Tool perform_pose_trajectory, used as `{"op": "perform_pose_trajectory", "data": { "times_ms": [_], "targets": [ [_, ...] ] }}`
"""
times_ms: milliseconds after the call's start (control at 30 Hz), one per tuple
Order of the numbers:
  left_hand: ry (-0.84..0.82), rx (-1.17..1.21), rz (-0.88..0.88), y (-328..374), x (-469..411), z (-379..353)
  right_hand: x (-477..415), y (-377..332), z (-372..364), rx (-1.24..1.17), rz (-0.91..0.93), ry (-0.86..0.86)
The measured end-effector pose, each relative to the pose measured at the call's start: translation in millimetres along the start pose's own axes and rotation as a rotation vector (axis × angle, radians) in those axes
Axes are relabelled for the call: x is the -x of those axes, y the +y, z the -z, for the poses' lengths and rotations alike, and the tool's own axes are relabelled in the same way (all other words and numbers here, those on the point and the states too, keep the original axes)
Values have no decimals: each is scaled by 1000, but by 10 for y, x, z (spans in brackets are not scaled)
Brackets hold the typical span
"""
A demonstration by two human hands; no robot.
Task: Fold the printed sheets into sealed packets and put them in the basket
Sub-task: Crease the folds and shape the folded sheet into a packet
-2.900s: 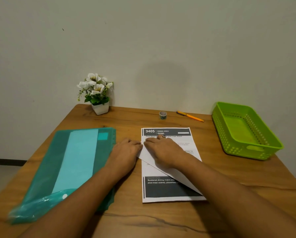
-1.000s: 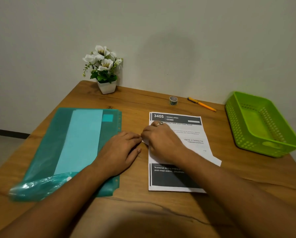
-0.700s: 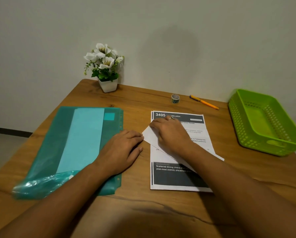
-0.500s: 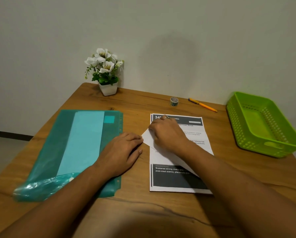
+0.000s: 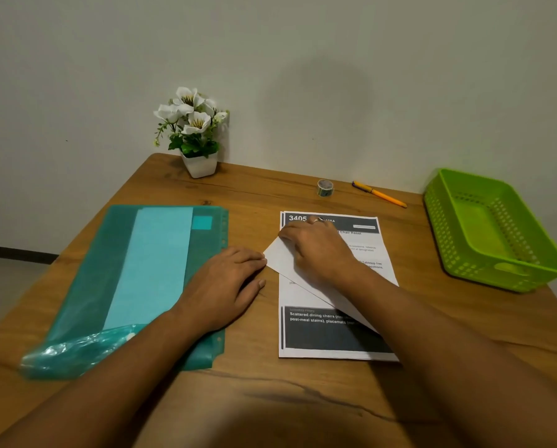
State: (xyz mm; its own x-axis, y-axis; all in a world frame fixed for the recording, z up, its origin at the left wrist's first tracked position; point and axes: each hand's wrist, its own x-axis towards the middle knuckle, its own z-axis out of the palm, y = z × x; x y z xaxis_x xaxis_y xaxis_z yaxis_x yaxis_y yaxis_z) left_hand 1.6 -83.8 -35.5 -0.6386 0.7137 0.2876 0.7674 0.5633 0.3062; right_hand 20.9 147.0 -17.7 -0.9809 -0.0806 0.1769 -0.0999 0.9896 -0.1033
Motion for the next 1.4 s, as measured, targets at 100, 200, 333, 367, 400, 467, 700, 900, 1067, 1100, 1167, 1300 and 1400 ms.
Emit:
{"op": "perform_pose_trajectory", "data": {
  "times_ms": [100, 200, 333, 367, 400, 467, 700, 900, 1067, 1100, 1167, 1300, 1400],
  "targets": [
    [6, -2, -9, -1, 6, 1, -12, -70, 61, 61, 31, -52],
    [12, -3, -13, -15, -1, -9, 141, -254, 60, 59, 168, 0],
    [2, -3, -12, -22, -10, -23, 272, -288, -56, -15, 194, 26],
    [0, -4, -13, -26, -7, -23, 267, -247, -76, 8, 188, 32],
    [-2, -6, -12, -26, -4, -19, 250, -197, -85, 38, 169, 34],
    [-4, -14, -8, -21, 2, -16, 204, -78, -82, 68, 84, 51],
    [-12, -32, -11, 3, -3, 3, -4, 84, -5, 12, -57, -63],
    [31, -58, -18, 39, 35, 21, 240, 401, 326, -477, -224, -11],
    [55, -109, -25, 64, 53, 49, 648, 910, 368, -465, -409, 62],
    [54, -124, -20, 83, 34, 61, 725, 994, 356, -460, -433, 55],
    [59, -137, -21, 169, -46, 92, 862, 1093, 335, -481, -464, 35],
    [-25, -99, -84, 537, -330, 68, 972, 1113, 255, -440, -442, 49],
    [-221, -92, -108, 734, -545, -103, 1020, 1152, 179, -510, -466, 107]
  ]
}}
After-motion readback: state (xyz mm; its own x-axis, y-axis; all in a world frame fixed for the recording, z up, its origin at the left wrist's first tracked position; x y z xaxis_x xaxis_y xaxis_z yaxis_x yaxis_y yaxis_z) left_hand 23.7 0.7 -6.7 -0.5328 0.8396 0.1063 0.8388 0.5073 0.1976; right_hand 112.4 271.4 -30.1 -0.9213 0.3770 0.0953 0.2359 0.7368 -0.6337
